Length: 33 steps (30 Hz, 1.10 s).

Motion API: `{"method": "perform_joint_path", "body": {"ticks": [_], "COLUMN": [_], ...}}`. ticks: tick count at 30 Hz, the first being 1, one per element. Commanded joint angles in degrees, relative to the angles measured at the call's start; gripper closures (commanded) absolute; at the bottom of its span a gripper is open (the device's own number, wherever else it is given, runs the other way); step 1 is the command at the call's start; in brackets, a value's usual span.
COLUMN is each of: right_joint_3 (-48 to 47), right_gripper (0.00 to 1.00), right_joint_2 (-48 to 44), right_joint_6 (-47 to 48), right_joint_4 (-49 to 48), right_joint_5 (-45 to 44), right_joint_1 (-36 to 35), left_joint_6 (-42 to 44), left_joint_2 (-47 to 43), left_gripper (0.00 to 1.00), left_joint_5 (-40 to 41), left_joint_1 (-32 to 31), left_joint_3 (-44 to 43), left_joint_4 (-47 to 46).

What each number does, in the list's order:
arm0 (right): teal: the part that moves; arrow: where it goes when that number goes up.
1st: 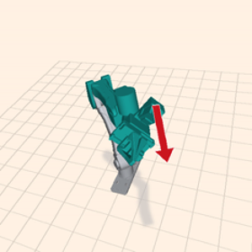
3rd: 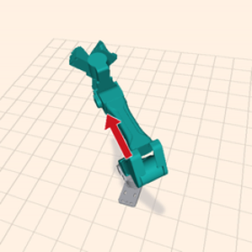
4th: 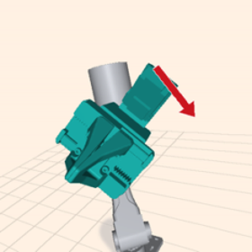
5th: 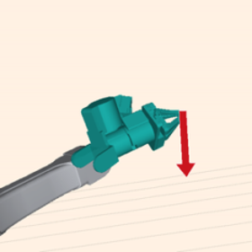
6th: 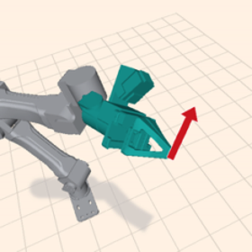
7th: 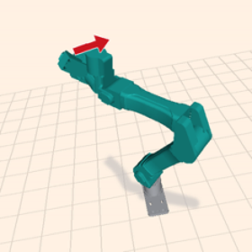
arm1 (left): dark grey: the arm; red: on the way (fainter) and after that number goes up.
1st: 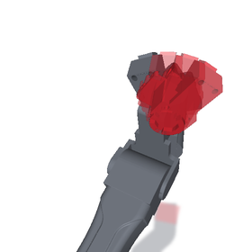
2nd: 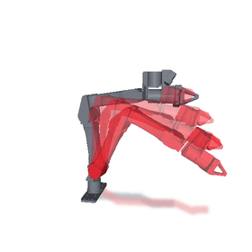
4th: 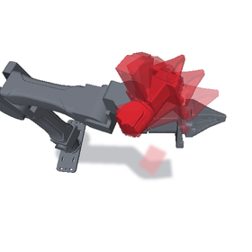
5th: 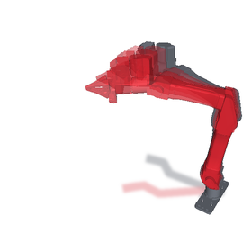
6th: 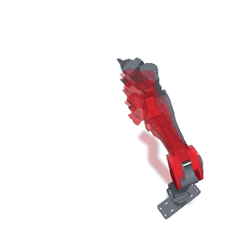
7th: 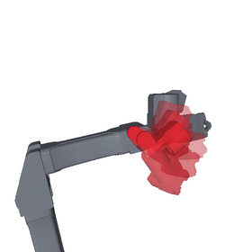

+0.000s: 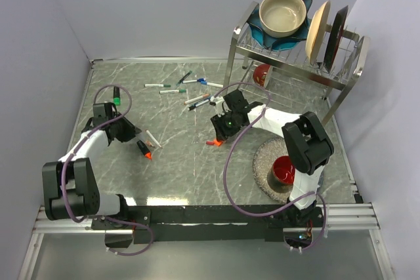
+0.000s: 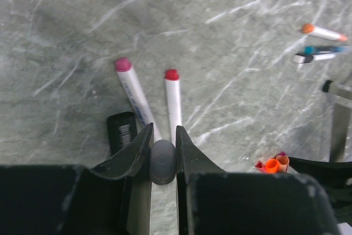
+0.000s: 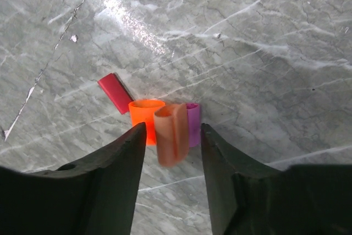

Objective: Open the pen caps

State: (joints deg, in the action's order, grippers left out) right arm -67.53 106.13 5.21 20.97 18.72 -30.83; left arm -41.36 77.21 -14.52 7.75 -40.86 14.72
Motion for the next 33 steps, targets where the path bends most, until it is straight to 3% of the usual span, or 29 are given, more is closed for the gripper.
{"method": "perform_joint_path", "body": {"ticks": [1, 9, 21, 28, 33], "right_joint_3": [-2.79, -3.49, -3.66, -4.01, -4.46], "right_gripper": [0.43, 0.33, 0.28, 0.28, 0.29], "right_joint_2": [-1.71, -4.08, -7.25, -9.97, -13.48], "right_joint_6": [1.73, 4.1, 5.42, 7.96, 14.91], "right_joint_4": [0.82, 2.23, 2.93, 4.51, 8.21], "right_joint_5": [0.88, 2.37, 3.69, 8.43, 15.72], "right_joint_1": [0.86, 1.47, 1.74, 2.0, 2.09], "left_joint_6": [1.11, 1.81, 1.55, 2.34, 8.56], "left_joint_2": [1.71, 3.91, 5.94, 2.25, 3.64], "left_gripper": [0.99, 0.84, 0.62, 0.37, 0.21], "left_joint_5": [1.78, 2.22, 2.13, 5.64, 2.05], "left_joint_1": [0.16, 0.07, 0.07, 0.95, 4.37], "left_joint_3": [-2.29, -3.26, -3.61, -6.07, -13.17], "left_joint_4": [1.19, 1.8, 1.1, 2.68, 1.72]}}
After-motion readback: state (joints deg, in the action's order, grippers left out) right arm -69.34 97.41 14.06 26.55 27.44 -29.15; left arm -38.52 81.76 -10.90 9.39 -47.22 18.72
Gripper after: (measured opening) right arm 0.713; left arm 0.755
